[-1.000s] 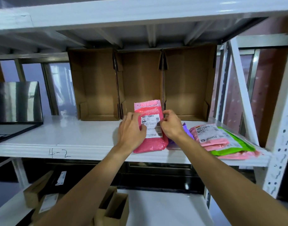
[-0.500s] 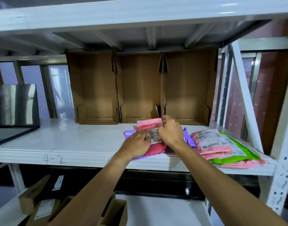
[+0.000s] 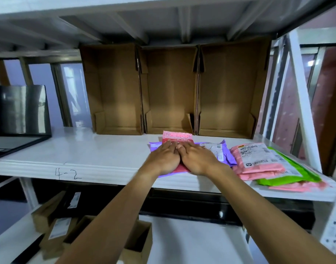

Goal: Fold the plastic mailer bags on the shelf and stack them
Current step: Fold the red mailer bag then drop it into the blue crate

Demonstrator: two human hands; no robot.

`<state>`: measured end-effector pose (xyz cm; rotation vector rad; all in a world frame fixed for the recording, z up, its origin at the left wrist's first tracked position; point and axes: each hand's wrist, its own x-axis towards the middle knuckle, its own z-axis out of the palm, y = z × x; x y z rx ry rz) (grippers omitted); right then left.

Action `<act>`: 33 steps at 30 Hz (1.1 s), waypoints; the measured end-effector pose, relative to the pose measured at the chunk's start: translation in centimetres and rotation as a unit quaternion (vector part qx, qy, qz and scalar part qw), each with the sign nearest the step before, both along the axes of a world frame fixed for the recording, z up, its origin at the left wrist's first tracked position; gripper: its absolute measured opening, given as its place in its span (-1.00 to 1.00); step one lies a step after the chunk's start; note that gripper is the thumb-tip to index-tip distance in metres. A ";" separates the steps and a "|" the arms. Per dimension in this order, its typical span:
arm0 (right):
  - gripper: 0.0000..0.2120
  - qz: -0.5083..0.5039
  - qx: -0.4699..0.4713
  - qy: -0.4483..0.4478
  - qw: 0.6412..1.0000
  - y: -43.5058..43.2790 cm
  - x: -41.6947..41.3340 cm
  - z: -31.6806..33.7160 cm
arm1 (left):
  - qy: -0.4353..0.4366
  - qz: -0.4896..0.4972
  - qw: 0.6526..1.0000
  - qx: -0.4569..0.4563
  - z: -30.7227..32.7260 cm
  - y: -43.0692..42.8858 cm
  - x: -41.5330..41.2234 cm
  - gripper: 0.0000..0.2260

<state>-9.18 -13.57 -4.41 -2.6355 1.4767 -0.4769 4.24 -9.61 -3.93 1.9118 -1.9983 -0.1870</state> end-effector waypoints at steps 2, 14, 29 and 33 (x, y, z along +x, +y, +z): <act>-0.34 0.006 0.009 0.021 1.000 -0.4 -0.3 -0.2 | -0.007 0.012 1.000 0.019 -0.1 -0.4 0.0 -0.50; -0.45 -0.020 0.033 0.020 0.999 -0.7 -0.2 -0.1 | -0.016 0.018 0.997 0.075 0.6 -0.3 0.0 -0.46; -0.41 -0.046 0.017 0.050 0.998 -0.7 0.0 -0.2 | -0.023 0.069 0.995 0.066 -0.3 -1.6 0.6 -0.34; -0.42 -0.056 0.017 0.065 0.996 -0.1 -0.1 0.0 | -0.016 0.073 0.996 0.049 -0.4 -1.6 0.5 -0.35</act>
